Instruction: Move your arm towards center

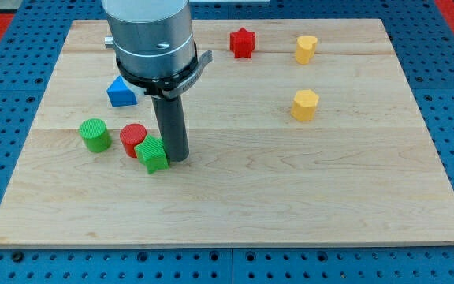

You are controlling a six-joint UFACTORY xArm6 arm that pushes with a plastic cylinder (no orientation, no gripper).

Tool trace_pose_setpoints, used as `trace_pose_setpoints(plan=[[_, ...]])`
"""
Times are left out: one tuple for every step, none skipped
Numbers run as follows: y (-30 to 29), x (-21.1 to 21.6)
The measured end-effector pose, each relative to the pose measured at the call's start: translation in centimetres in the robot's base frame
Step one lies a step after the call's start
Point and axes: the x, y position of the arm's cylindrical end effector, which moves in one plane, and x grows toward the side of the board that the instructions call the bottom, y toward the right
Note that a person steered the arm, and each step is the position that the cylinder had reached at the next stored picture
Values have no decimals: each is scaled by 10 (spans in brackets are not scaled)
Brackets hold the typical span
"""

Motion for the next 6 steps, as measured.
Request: trace_pose_setpoints(plan=[[-19, 10], [-19, 10], [-14, 2], [2, -5], [9, -13], [10, -40]])
